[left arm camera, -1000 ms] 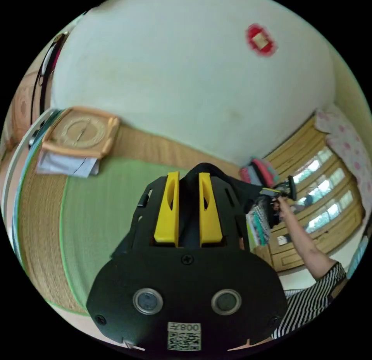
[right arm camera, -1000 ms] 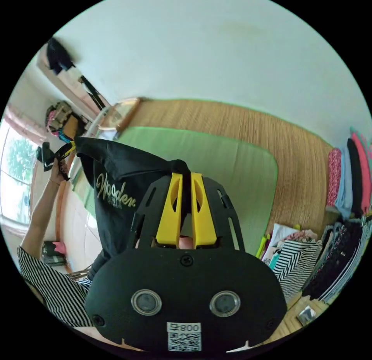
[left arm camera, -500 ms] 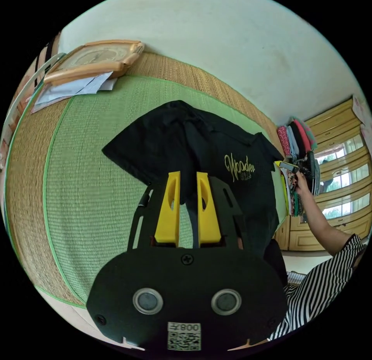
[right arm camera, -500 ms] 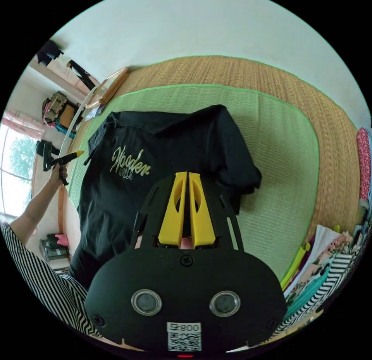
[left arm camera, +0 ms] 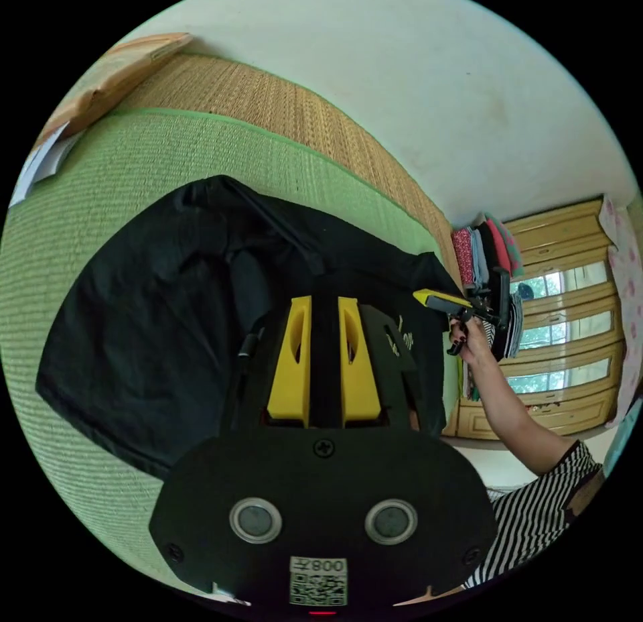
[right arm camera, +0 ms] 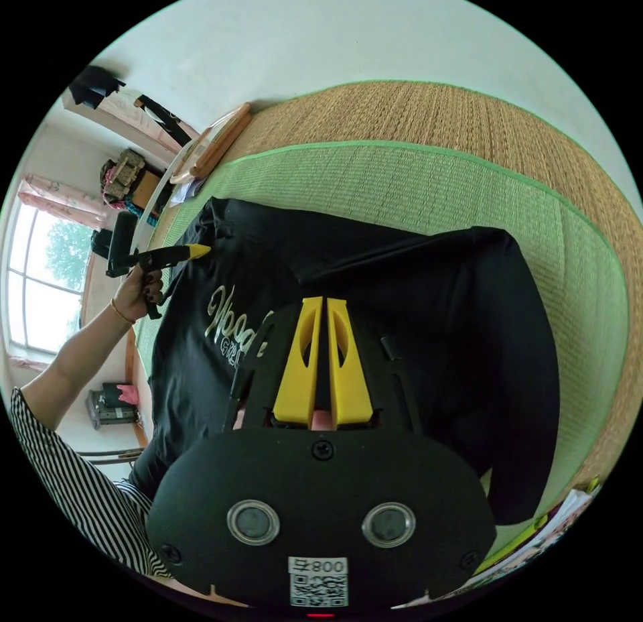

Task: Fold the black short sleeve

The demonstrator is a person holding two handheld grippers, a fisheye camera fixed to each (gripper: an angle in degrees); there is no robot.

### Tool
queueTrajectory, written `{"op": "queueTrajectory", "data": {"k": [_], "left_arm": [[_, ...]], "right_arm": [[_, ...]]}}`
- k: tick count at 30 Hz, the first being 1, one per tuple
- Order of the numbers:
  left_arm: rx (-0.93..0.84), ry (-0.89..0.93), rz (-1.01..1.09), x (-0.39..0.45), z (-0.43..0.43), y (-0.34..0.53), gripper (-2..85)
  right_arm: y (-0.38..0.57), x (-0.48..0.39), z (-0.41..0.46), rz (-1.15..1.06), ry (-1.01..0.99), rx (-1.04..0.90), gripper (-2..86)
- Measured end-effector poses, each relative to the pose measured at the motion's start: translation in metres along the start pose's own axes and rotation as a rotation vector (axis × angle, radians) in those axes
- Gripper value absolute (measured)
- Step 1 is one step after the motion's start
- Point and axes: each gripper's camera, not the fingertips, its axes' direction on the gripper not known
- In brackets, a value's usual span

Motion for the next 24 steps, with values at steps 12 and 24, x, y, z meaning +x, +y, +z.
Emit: {"op": "queueTrajectory", "data": {"k": [12, 24], "left_arm": [[0.11, 0.107, -0.073, 0.071, -0.059, -0.079, 3.2], [0.246, 0.16, 0.022, 0.162, -0.134, -0.071, 3.9]], "right_arm": [[-0.087, 0.006, 0.048, -0.068, -0.03, 0.106, 0.2], [-0.085, 0.016, 0.043, -0.018, -0.057, 0.237, 1.1]]}}
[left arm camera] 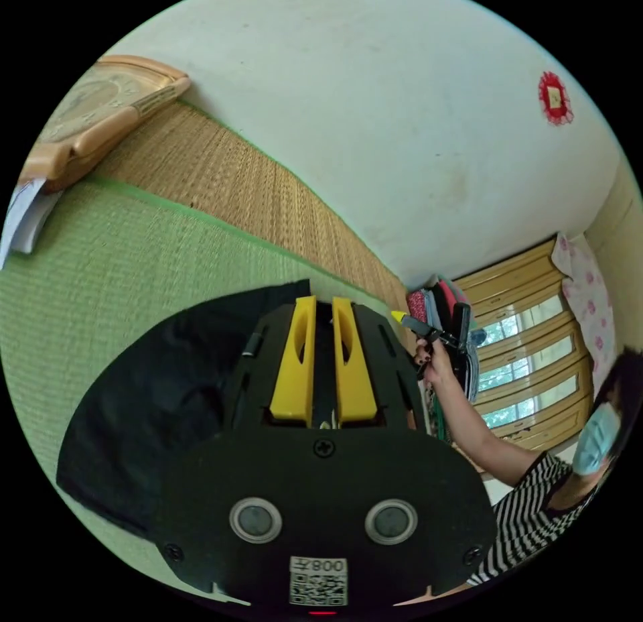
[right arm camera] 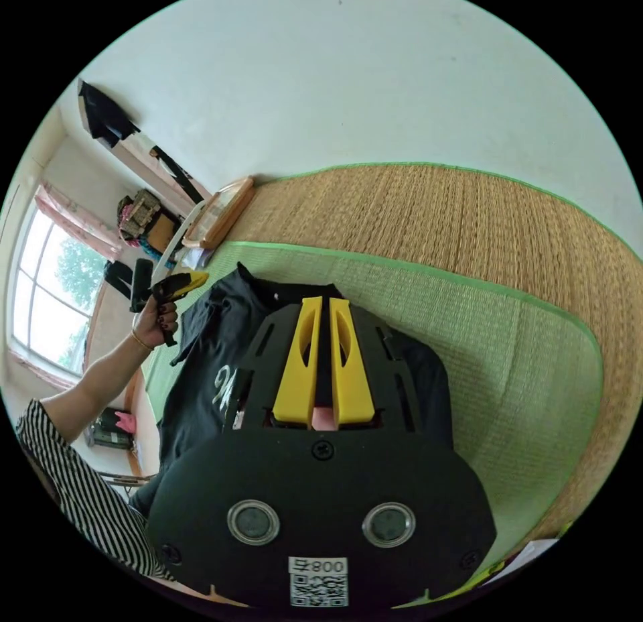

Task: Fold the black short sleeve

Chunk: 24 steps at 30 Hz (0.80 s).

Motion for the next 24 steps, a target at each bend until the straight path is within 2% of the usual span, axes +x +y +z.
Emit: {"op": "queueTrajectory", "data": {"k": [6, 8, 10, 14, 17, 24], "left_arm": [[-0.066, -0.318, 0.039, 0.045, -0.054, 0.069, 2.7], [-0.107, -0.437, 0.009, 0.056, -0.059, 0.08, 2.0], [-0.167, -0.495, 0.008, 0.064, -0.053, 0.08, 1.4], [-0.165, -0.562, 0.036, 0.095, -0.046, 0.067, 0.5], [-0.172, -0.658, 0.043, 0.117, -0.044, 0.06, 0.3], [-0.146, -0.646, 0.03, 0.155, -0.04, 0.064, 0.2]], "right_arm": [[0.107, -0.019, -0.025, -0.029, 0.144, 0.015, 0.4], [0.129, 0.0, -0.019, 0.055, 0.217, 0.003, 0.2], [0.135, 0.023, -0.011, 0.151, 0.197, -0.021, 0.2], [0.143, 0.07, 0.009, 0.325, 0.191, -0.072, 0.1], [0.158, 0.088, 0.002, 0.4, 0.124, -0.02, 0.0], [0.182, 0.084, -0.004, 0.365, 0.201, -0.016, 0.1]]}}
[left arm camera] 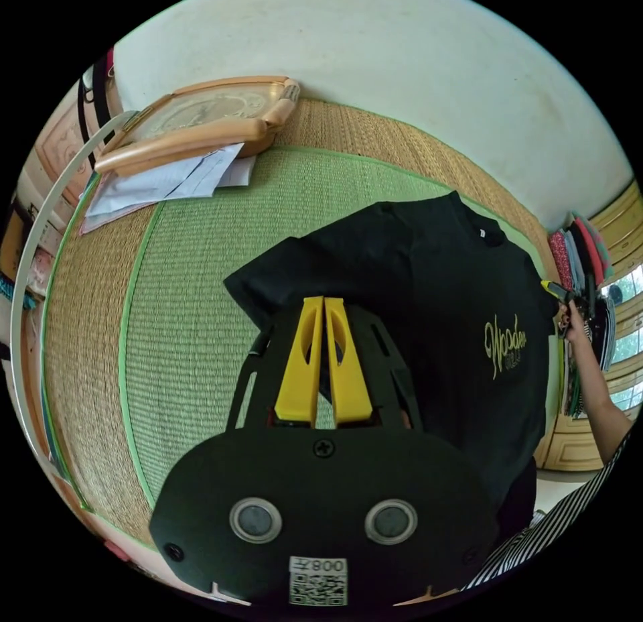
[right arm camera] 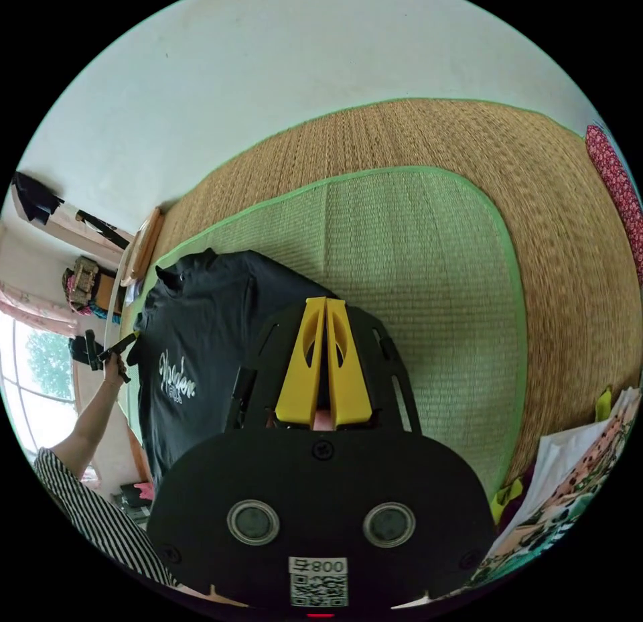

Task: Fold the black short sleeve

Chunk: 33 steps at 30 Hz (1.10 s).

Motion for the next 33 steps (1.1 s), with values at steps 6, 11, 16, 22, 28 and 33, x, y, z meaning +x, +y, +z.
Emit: {"op": "queueTrajectory", "data": {"k": [6, 11, 16, 22, 28, 33], "left_arm": [[0.091, -0.022, -0.075, 0.033, -0.022, 0.007, 0.3], [0.225, 0.112, 0.069, 0.09, -0.054, 0.023, 0.9], [0.127, 0.362, 0.353, 0.189, -0.037, 0.011, 1.9], [0.027, 0.599, 0.637, 0.34, 0.002, -0.029, 2.1], [-0.082, 0.61, 0.795, 0.469, 0.042, -0.068, 1.7], [-0.2, 0.437, 0.882, 0.535, 0.084, -0.085, 1.0]], "right_arm": [[0.018, -0.011, -0.009, -0.03, -0.006, 0.035, 1.0], [0.106, -0.014, -0.06, -0.081, -0.038, 0.166, 5.0], [0.174, -0.011, -0.04, -0.05, -0.025, 0.071, 6.9], [0.225, -0.02, -0.029, 0.01, -0.018, 0.053, 6.6], [0.261, -0.019, -0.039, 0.046, -0.035, 0.104, 3.1], [0.281, -0.015, -0.051, 0.031, -0.108, 0.084, 0.7]]}}
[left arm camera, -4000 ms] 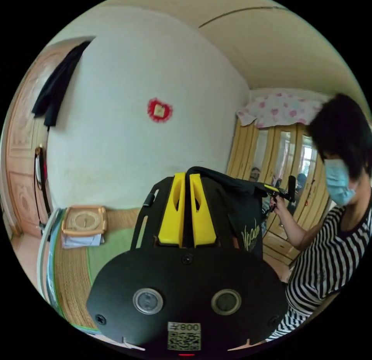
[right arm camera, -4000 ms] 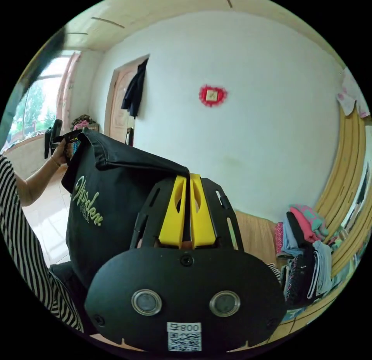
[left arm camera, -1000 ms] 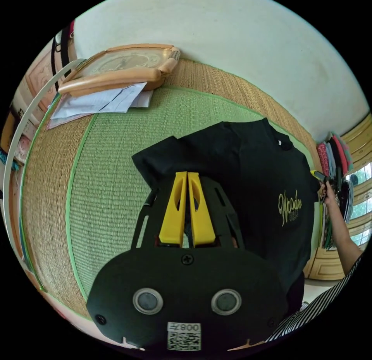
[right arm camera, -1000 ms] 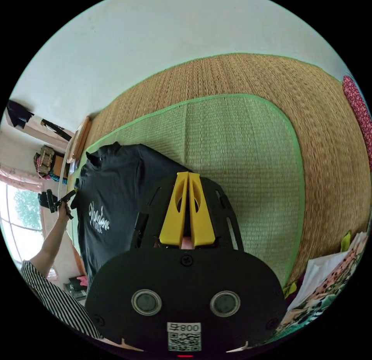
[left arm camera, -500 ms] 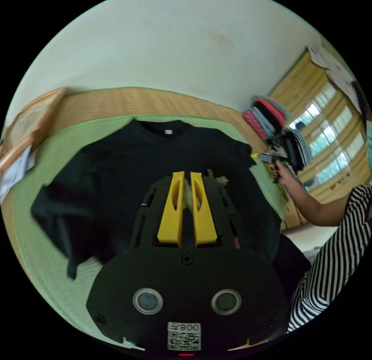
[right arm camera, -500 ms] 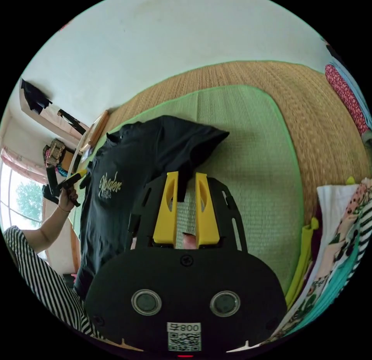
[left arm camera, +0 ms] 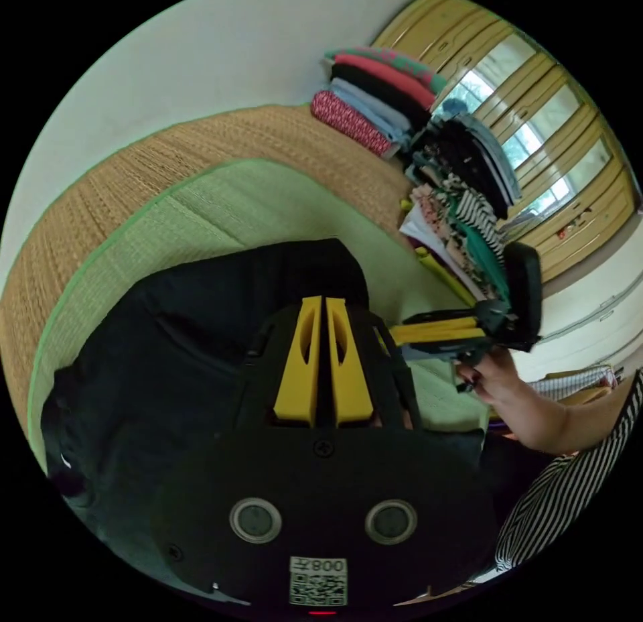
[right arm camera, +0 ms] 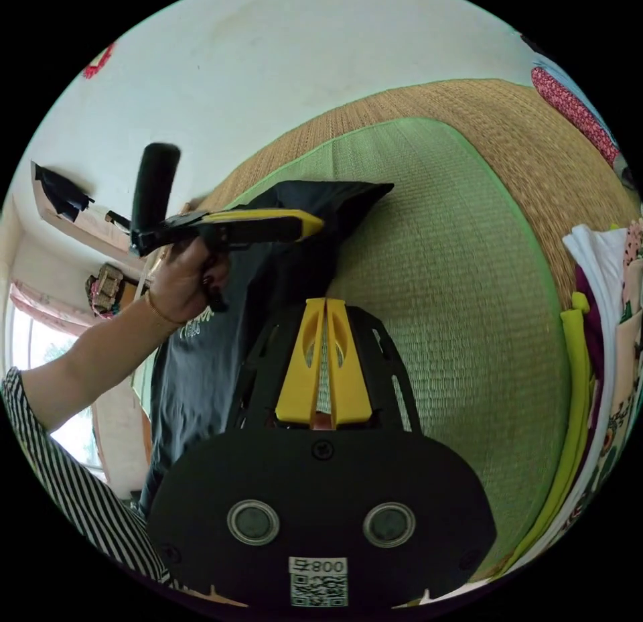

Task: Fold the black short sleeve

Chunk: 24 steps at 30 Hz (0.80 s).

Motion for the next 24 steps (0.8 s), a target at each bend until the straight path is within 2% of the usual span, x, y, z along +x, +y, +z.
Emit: {"op": "queueTrajectory", "data": {"k": [3, 7, 11, 15, 19, 24], "left_arm": [[0.014, -0.029, -0.023, -0.006, 0.008, -0.02, 0.5], [0.017, -0.006, -0.036, -0.012, 0.015, -0.034, 0.4], [0.027, 0.096, -0.018, -0.016, 0.022, -0.041, 0.3], [0.115, 0.085, -0.004, -0.019, 0.018, -0.048, 0.3], [-0.007, 0.03, -0.016, -0.032, 0.049, -0.064, 0.3], [0.013, 0.027, -0.036, -0.051, 0.068, -0.071, 0.2]], "right_arm": [[0.014, -0.002, -0.012, -0.021, -0.029, -0.023, 0.3], [0.025, -0.01, -0.042, -0.035, -0.002, 0.064, 0.3], [0.013, -0.039, -0.059, -0.129, 0.077, 0.15, 1.0], [-0.003, -0.058, -0.042, -0.186, 0.077, 0.036, 0.8], [-0.009, -0.084, -0.043, -0.223, 0.155, -0.043, 0.3], [-0.019, -0.101, -0.06, -0.235, 0.173, -0.121, 0.1]]}}
